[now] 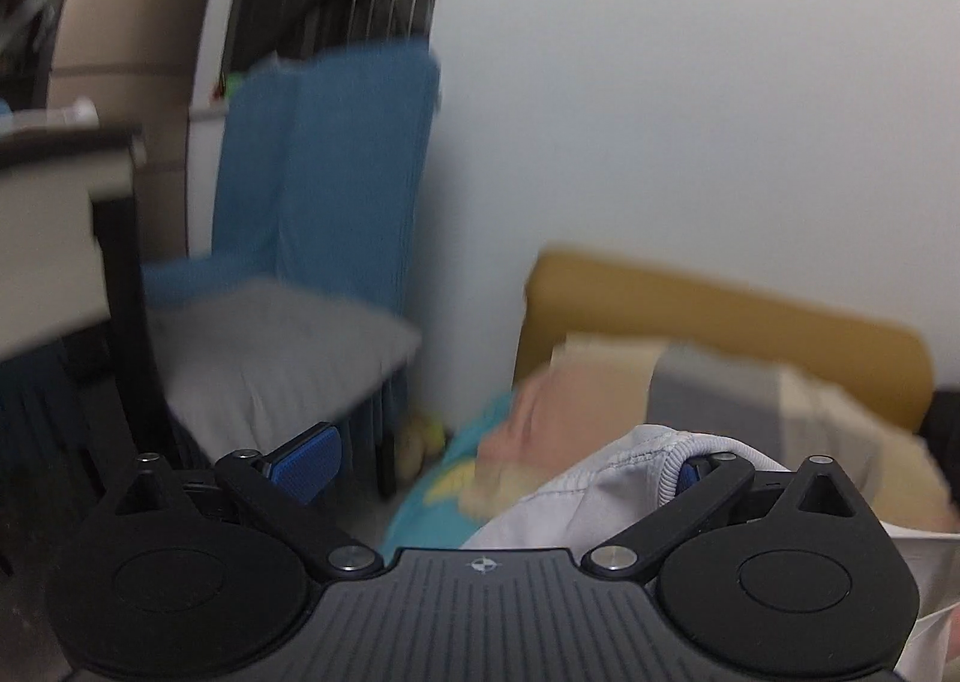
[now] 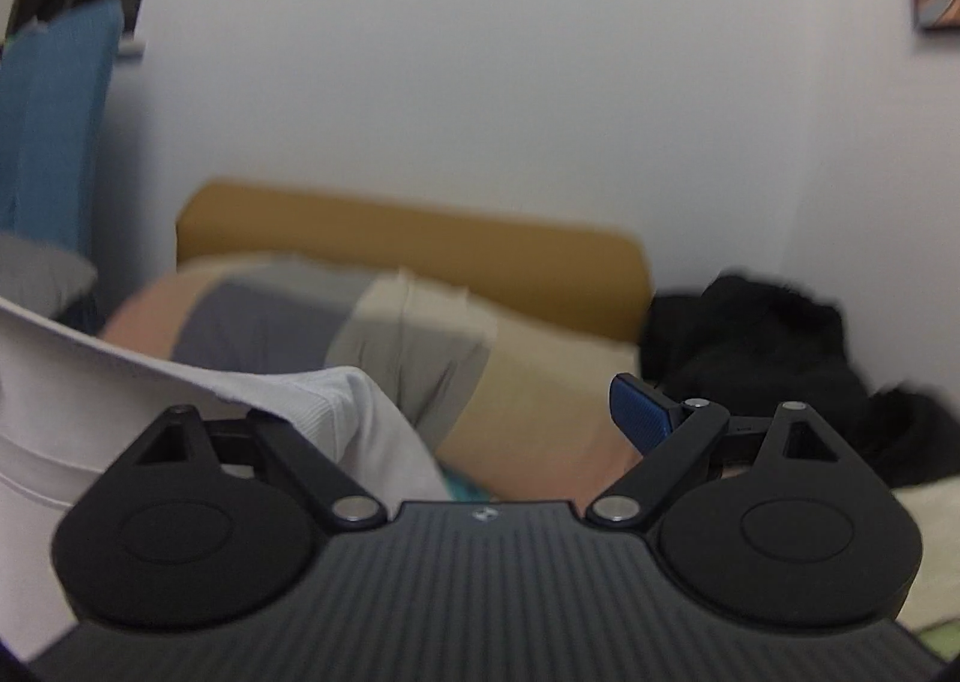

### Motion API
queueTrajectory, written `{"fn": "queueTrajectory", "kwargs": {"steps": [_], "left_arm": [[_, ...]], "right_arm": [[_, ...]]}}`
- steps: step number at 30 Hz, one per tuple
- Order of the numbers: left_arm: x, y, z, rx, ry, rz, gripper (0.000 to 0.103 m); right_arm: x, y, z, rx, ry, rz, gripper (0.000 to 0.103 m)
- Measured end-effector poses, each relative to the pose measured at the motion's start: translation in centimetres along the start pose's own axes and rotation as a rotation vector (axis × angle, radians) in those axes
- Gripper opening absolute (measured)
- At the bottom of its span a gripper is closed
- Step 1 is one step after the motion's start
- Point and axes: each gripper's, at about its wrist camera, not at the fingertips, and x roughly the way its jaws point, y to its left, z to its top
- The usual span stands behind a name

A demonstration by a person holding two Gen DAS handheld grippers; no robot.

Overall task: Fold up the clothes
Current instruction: 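Lift the T-shirt high with both grippers and shake it out, then lay the T-shirt flat on the bed and open both grippers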

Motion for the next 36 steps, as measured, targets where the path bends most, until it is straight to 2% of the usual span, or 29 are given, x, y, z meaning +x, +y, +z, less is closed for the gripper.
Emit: {"fn": "queueTrajectory", "kwargs": {"steps": [3,5,7,9,11,14,19,24,28,33,36], "left_arm": [[6.0,0.4,-4.0,0.024,0.122,0.007,0.102],[9.1,0.7,-6.1,0.036,0.221,-0.013,0.101],[11.1,1.0,-7.6,0.057,0.332,-0.067,0.100],[12.1,0.9,-8.3,0.101,0.427,-0.105,0.100],[12.3,0.6,-8.4,0.151,0.489,-0.128,0.100],[10.6,0.3,-7.8,0.198,0.465,-0.164,0.103],[5.4,-0.2,-5.9,0.249,0.299,-0.215,0.103],[-0.8,1.0,-4.5,0.167,0.209,-0.238,0.103],[-8.7,1.9,-3.8,0.111,0.173,-0.250,0.103],[-22.0,3.5,-4.4,0.073,0.158,-0.273,0.103],[-27.7,6.3,-5.0,0.061,0.137,-0.267,0.103]], "right_arm": [[4.8,1.5,-4.0,0.010,0.127,0.061,0.090],[7.0,2.6,-6.0,0.001,0.207,0.130,0.090],[8.4,3.9,-7.4,0.023,0.289,0.245,0.090],[8.6,4.6,-7.5,0.038,0.336,0.308,0.090],[8.8,5.3,-7.5,0.052,0.380,0.366,0.090],[8.1,5.0,-6.2,0.096,0.387,0.422,0.090],[4.7,4.4,-3.9,0.123,0.334,0.426,0.090],[-0.9,3.3,-2.0,0.129,0.254,0.415,0.090],[-7.5,1.8,-1.4,0.162,0.192,0.423,0.090],[-17.9,-0.8,-1.6,0.182,0.117,0.409,0.090],[-24.2,-2.8,-1.6,0.212,0.059,0.434,0.090]]}}
